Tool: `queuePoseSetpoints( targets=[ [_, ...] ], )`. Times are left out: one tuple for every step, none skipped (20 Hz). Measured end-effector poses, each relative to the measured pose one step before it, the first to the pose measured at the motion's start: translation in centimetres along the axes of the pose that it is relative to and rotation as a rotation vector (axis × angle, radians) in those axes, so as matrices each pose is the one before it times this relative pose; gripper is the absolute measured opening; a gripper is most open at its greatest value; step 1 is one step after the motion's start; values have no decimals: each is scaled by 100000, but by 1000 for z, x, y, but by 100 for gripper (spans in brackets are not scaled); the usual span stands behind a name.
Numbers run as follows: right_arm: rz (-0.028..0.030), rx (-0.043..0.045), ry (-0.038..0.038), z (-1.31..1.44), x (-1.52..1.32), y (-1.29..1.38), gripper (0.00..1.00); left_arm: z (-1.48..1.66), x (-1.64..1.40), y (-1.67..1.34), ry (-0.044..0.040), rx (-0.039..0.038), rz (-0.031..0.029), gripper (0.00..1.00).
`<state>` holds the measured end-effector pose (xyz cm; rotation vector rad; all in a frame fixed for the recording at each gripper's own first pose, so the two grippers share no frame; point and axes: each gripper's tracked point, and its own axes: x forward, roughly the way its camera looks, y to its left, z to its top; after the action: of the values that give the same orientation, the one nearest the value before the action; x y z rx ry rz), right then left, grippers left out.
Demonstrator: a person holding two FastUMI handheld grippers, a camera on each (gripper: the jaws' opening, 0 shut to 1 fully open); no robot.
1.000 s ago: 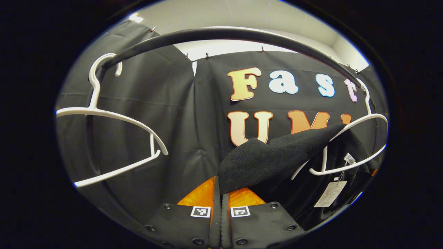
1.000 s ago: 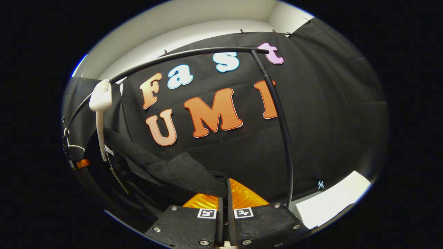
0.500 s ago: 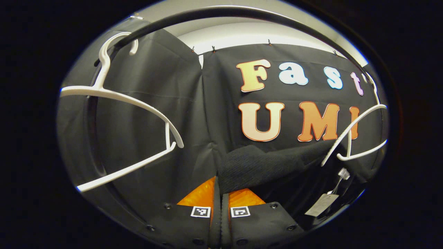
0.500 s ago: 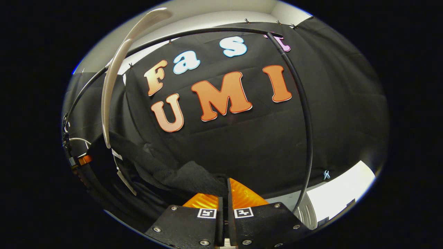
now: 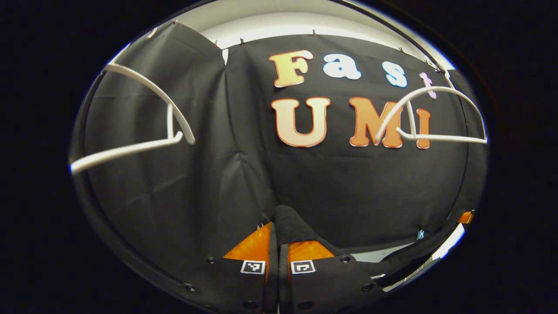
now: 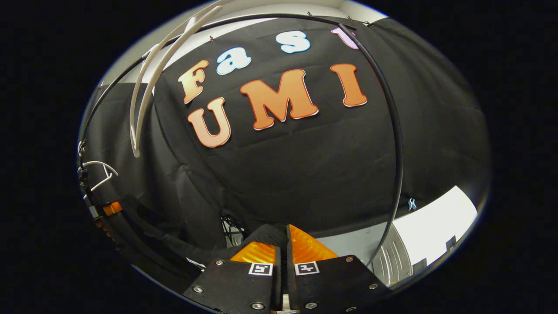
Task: Grasp the clothes on the hanger with both hands and then place them into the laundry hamper below.
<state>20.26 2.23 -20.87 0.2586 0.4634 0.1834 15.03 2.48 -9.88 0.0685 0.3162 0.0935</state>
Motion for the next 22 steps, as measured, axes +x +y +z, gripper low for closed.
queuePoseSetpoints(
  targets=[
    [-600, 97, 1990, -1207, -76, -121, 4, -1277, 283, -683, 2599, 365, -1742, 7],
    [-542, 276, 1771, -932, 214, -45, 4, -1321, 93, -507, 2742, 688, -1366, 7],
    [-332, 482, 1578, -1044, 105, 19, 4, -1098, 161, -604, 2536, 553, -1376, 7],
    [-231, 383, 1459, -906, 150, 59, 4, -1171, 112, -514, 2427, 521, -1309, 7],
    [-270, 61, 1680, -1148, -81, 107, 4, -1071, 93, -698, 2346, 800, -1562, 7],
    [-30, -210, 2047, -1143, -14, 122, 4, -1115, 152, -663, 2297, 1236, -1443, 7],
    [-113, -292, 1884, -1102, 113, 18, 4, -1121, 286, -597, 2287, 1350, -1281, 7],
    [71, -285, 1861, -1078, 279, 35, 4, -1304, 270, -660, 2499, 1428, -1099, 5],
    [20, -42, 1819, -1011, 383, 138, 4, -1432, 332, -483, 3323, 1365, -1014, 7],
    [-235, 343, 2102, -970, 566, -16, 4, -1462, 214, -449, 2941, 516, -983, 7],
    [-232, 593, 1688, -991, 448, -106, 4, -1196, 426, -622, 2718, -9, -1238, 7],
    [-267, 690, 1568, -802, 613, -56, 4, -1047, 654, -614, 2600, -20, -982, 7],
    [-370, 678, 1870, -882, 427, -131, 4, -914, 397, -476, 2635, 333, -849, 7],
    [-116, 477, 1933, -866, 408, -16, 5, -1061, 456, -622, 2846, 573, -821, 7],
    [-275, 451, 1927, -927, 250, 62, 4, -772, 426, -589, 2665, 658, -1190, 7],
    [-97, 336, 1699, -816, 354, 31, 4, -820, 295, -640, 2123, 129, -1423, 7],
    [-494, 236, 1588, -766, 343, -92, 4, -195, 294, -671, 1369, 13, -1409, 7],
    [-407, 249, 1540, -628, 378, -40, 5, -247, 275, -509, 1105, 464, -967, 7],
    [-541, 603, 1776, -841, 237, 37, 4, -367, 292, -512, 1024, 574, -698, 7],
    [-618, 1647, 2714, -756, 345, -144, 4, -631, 499, -595, 1250, 420, -887, 7],
    [-756, 2063, 2841, -878, 298, 6, 4, -541, 347, -586, 1476, 151, -1028, 7],
    [-950, 1745, 2298, -754, 321, -82, 4, -562, 318, -680, 1848, 163, -1155, 7]
  ],
)
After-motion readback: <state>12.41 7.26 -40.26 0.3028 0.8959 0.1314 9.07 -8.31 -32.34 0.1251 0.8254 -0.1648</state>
